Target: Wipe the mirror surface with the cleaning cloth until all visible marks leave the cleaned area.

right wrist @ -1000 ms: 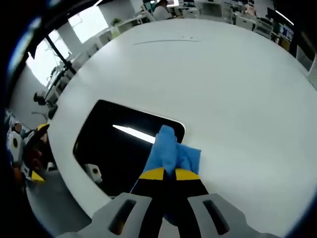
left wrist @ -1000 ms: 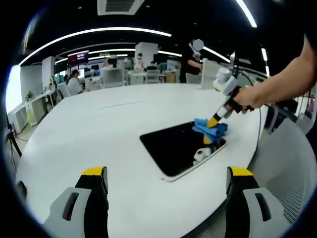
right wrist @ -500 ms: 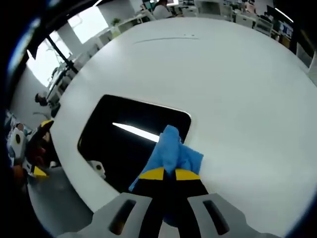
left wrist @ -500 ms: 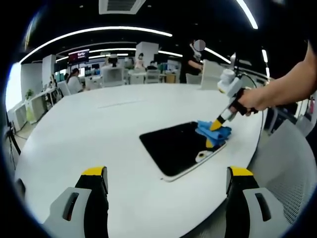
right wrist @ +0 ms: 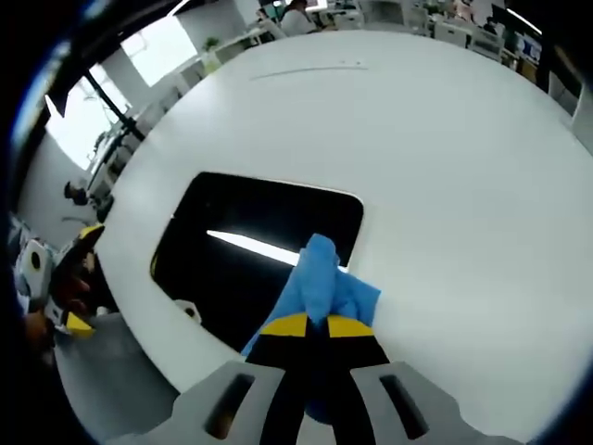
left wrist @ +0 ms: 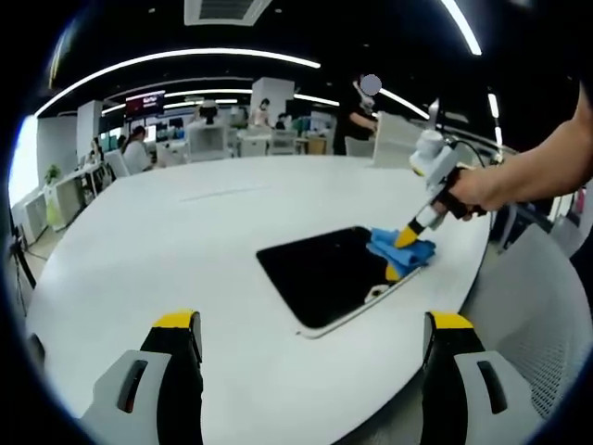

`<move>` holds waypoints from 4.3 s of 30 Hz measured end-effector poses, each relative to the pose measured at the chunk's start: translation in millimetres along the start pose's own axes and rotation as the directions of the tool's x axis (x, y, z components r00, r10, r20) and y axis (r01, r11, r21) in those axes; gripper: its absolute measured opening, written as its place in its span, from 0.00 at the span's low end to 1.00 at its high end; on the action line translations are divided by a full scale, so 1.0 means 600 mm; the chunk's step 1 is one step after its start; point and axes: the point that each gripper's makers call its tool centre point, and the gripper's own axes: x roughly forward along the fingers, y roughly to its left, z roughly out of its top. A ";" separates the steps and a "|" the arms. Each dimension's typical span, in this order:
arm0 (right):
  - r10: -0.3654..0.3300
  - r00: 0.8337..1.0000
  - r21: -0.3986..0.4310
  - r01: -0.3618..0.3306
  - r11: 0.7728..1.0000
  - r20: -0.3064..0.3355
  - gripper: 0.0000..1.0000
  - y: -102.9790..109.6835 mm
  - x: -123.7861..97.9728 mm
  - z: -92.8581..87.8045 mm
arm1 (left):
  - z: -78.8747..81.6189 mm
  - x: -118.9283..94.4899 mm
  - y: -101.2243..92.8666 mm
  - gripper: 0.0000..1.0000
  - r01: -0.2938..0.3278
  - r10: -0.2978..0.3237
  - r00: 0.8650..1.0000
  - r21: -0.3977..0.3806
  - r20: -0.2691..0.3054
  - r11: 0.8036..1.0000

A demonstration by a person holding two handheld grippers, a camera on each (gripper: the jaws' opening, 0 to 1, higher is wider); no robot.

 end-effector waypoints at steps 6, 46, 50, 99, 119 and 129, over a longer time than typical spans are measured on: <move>0.004 1.000 0.011 -0.004 1.000 -0.003 0.00 0.006 -0.005 -0.009 | 0.000 0.000 -0.001 1.00 0.003 -0.003 1.000 0.005 -0.001 1.000; 0.021 1.000 0.028 -0.020 0.999 -0.014 0.00 0.043 0.002 -0.017 | 0.001 -0.001 0.007 1.00 -0.010 0.010 1.000 0.015 0.010 1.000; 0.029 1.000 0.028 -0.028 0.999 -0.013 0.00 0.052 0.006 -0.015 | 0.000 -0.001 0.007 1.00 -0.013 0.013 1.000 0.013 0.008 1.000; 0.082 0.996 -0.002 -0.082 0.997 0.020 0.00 0.227 0.064 0.022 | -0.009 0.003 -0.034 1.00 0.093 -0.092 0.995 0.016 -0.043 0.996; 0.147 0.989 -0.019 -0.147 0.989 -0.005 0.00 0.310 0.089 0.037 | -0.020 0.005 -0.035 1.00 0.099 -0.098 0.992 0.020 -0.074 0.995; 0.165 0.986 -0.036 -0.166 0.986 -0.022 0.00 0.314 0.092 0.039 | -0.017 0.006 -0.038 1.00 0.101 -0.097 0.993 0.051 -0.070 0.994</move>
